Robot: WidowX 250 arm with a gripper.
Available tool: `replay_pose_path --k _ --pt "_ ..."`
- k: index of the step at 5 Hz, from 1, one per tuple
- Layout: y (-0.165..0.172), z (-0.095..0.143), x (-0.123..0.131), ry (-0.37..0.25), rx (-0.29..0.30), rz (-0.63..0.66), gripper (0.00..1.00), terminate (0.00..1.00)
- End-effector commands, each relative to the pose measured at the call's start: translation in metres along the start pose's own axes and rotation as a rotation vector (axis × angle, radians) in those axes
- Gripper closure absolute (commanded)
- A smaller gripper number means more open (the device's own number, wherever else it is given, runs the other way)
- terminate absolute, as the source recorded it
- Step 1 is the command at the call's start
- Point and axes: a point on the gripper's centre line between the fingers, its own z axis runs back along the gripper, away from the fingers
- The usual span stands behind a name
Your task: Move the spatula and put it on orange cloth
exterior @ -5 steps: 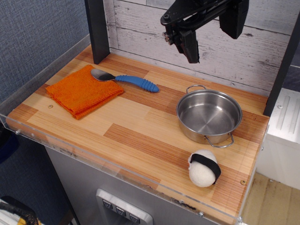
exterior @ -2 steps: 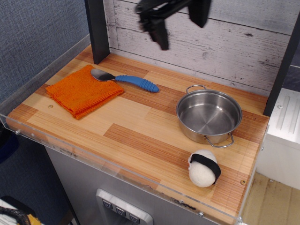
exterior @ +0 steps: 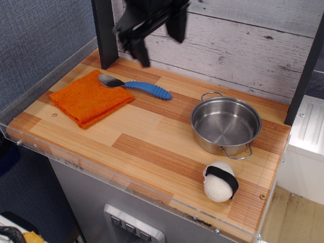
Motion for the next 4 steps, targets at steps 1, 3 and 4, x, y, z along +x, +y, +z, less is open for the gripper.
replay_pose_path --k 1,3,4 --pt "0.008 -0.036 0.033 -0.01 -0.052 0.184 0.0 0.0" --pt "0.003 -0.072 0.045 -0.049 -0.035 0.27 0.0 0.0" --pt "-0.002 -0.087 0.042 -0.055 -0.031 0.293 0.0 0.0"
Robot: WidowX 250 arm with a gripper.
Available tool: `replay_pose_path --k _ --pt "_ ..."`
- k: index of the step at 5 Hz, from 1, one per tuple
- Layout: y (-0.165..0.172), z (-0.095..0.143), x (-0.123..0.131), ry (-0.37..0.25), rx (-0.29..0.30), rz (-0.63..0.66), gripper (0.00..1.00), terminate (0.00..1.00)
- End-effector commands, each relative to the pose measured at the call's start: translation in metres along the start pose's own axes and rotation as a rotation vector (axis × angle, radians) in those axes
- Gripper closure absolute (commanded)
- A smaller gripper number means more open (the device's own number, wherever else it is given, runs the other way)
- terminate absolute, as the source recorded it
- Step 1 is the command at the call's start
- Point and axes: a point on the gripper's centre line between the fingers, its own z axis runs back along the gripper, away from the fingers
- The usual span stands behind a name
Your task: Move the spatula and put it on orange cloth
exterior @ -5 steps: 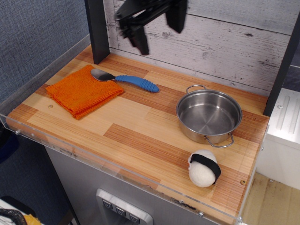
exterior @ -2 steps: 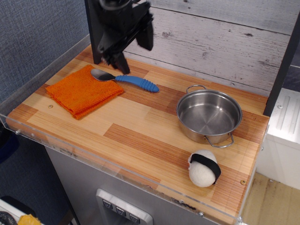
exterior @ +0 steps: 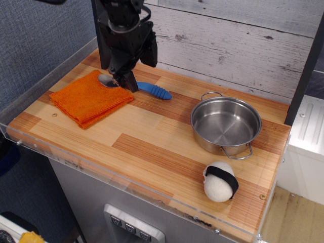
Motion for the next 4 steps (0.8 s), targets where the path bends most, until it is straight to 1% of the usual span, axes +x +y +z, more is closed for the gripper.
replay_pose_path --k 1,3,4 --pt "-0.013 -0.012 -0.002 -0.028 -0.027 0.055 0.0 0.0" --pt "-0.012 -0.025 -0.002 -0.024 -0.003 0.075 0.0 0.0" --pt "-0.009 -0.03 -0.006 -0.001 0.018 0.069 0.0 0.0"
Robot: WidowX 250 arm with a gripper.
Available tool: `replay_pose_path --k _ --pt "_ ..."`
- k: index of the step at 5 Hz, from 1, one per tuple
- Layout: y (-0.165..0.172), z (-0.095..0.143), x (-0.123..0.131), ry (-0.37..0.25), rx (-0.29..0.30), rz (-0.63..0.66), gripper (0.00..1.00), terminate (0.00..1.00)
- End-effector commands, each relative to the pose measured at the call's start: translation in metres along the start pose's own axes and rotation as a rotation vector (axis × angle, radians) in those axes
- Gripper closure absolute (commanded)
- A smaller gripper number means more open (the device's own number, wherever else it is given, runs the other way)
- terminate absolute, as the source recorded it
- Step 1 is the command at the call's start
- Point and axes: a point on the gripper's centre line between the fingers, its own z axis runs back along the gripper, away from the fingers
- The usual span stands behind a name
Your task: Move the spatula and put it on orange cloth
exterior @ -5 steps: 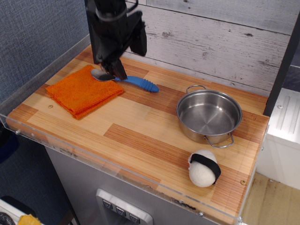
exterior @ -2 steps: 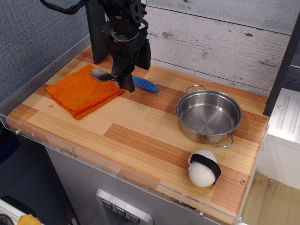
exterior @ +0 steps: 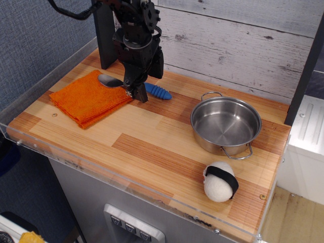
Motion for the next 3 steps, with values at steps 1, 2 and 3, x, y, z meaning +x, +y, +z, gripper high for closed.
replay_pose_path --k 1,2,3 --pt "-0.002 0.0038 -0.0013 0.018 0.023 0.004 0.0 0.0" --pt "-0.0036 -0.0037 -0.0001 0.032 0.059 0.051 0.0 0.0" --pt "-0.0046 -0.0054 0.0051 0.016 0.073 0.068 1.0 0.0"
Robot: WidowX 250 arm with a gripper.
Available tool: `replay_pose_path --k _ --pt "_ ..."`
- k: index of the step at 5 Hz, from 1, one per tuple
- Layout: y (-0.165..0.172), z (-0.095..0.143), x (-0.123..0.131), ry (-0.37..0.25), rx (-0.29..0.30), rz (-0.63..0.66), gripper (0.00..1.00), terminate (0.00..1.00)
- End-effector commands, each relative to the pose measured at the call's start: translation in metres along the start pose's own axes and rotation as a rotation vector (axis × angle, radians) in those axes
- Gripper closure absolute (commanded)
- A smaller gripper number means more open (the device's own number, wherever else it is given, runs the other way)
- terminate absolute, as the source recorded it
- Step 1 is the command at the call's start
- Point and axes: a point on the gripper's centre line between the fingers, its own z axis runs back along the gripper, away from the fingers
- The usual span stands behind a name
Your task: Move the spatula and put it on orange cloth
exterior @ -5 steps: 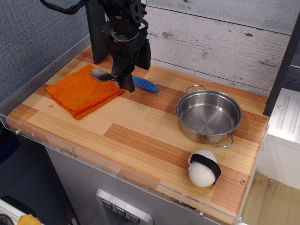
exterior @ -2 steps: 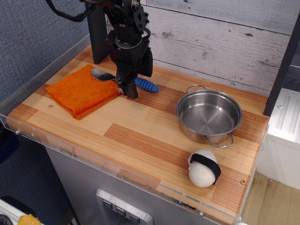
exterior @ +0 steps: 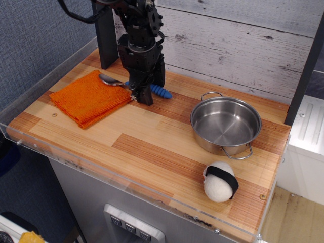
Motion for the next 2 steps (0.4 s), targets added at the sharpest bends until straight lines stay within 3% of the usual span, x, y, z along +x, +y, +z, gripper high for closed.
replay_pose_path --k 1,2 --pt "-0.0013 0.0073 0.0136 -0.021 -0.02 0.031 1.0 0.0" --pt "0.0011 0.0075 0.0138 -0.013 -0.031 0.035 1.0 0.0"
